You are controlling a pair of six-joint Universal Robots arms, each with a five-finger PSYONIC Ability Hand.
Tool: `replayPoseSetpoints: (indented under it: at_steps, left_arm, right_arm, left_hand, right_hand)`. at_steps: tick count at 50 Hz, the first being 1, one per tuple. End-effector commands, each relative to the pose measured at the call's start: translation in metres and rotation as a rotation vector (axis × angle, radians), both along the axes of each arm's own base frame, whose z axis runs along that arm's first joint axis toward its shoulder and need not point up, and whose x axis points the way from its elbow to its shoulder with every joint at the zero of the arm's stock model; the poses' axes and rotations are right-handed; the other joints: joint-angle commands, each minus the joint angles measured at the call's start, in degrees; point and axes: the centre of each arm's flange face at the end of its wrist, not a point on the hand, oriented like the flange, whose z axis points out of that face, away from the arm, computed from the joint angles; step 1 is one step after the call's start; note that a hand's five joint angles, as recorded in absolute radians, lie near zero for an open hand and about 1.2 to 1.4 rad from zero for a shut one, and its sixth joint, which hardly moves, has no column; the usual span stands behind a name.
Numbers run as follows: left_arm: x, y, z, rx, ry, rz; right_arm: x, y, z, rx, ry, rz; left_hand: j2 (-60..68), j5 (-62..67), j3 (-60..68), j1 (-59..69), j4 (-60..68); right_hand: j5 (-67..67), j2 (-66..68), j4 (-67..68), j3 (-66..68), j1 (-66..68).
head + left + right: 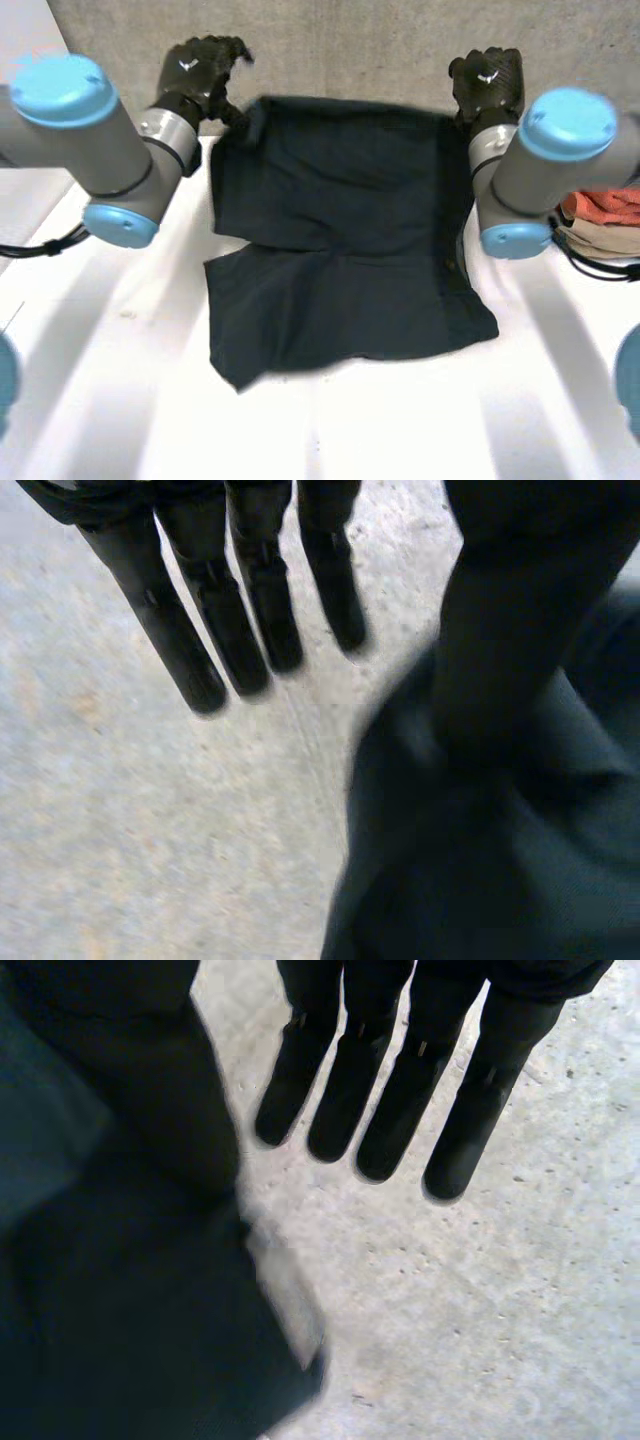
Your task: Fold the laundry.
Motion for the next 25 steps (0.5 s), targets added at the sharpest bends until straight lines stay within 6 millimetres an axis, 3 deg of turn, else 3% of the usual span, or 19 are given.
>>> replayPoseSetpoints:
  at_steps: [1, 5, 8, 12, 14, 15, 16, 19, 23, 25]
  left_arm:
    - [0.003, -0.023, -0.005, 0.038, 0.114, 0.016]
    - [0.022, -0.015, 0.016, 0.067, 0.131, 0.104]
    - [0.034, 0.005, 0.030, 0.098, 0.091, 0.158]
    - [0.044, 0.041, 0.041, 0.121, -0.019, 0.168]
    - [0.047, 0.069, 0.037, 0.160, -0.110, 0.156]
    - [0.047, 0.080, 0.034, 0.179, -0.144, 0.146]
    - [0.047, 0.104, 0.025, 0.228, -0.226, 0.120]
    - [0.049, 0.139, 0.008, 0.308, -0.334, 0.074]
    - [0.058, 0.203, -0.033, 0.496, -0.501, -0.021]
    - [0.060, 0.218, -0.045, 0.539, -0.530, -0.043]
  right_arm:
    - [0.017, -0.005, -0.019, -0.047, 0.036, 0.087]
    - [0.009, 0.003, 0.001, -0.007, 0.032, 0.118]
    - [-0.002, 0.009, 0.022, 0.007, 0.031, 0.110]
    - [-0.019, 0.025, 0.037, 0.078, 0.107, 0.110]
    - [-0.029, 0.040, 0.040, 0.143, 0.181, 0.127]
    - [-0.033, 0.046, 0.039, 0.173, 0.206, 0.140]
    - [-0.039, 0.059, 0.035, 0.244, 0.256, 0.167]
    - [-0.050, 0.080, 0.025, 0.362, 0.316, 0.200]
    - [-0.070, 0.128, -0.015, 0.661, 0.416, 0.277]
    - [-0.074, 0.144, -0.030, 0.745, 0.445, 0.310]
  left_hand:
    - [-24.7, -25.3, -25.1, -21.2, -25.8]
    - [-24.7, -25.3, -25.1, -21.2, -25.8]
    - [-24.7, -25.3, -25.1, -21.2, -25.8]
    - [-24.7, -25.3, -25.1, -21.2, -25.8]
    - [-24.7, -25.3, -25.1, -21.2, -25.8]
    - [-24.7, -25.3, -25.1, -21.2, -25.8]
    - [-24.7, -25.3, -25.1, -21.2, -25.8]
    - [-21.4, -21.9, -21.8, -17.8, -22.5]
    - [-10.1, -10.7, -10.5, -6.5, -11.2]
    - [-4.5, -5.1, -4.9, -0.9, -5.6]
  right_hand:
    - [-40.6, -39.0, -41.0, -40.7, -39.0]
    - [-40.6, -39.0, -41.0, -40.7, -39.0]
    - [-40.6, -39.0, -41.0, -40.7, -39.0]
    - [-40.6, -39.0, -41.0, -40.7, -39.0]
    - [-40.6, -39.0, -41.0, -40.7, -39.0]
    - [-40.6, -39.0, -41.0, -40.7, -39.0]
    - [-40.6, -39.0, -41.0, -40.7, -39.0]
    - [-36.8, -35.2, -37.1, -36.9, -35.2]
    - [-21.0, -19.4, -21.3, -21.1, -19.4]
    - [-16.4, -14.8, -16.8, -16.5, -14.8]
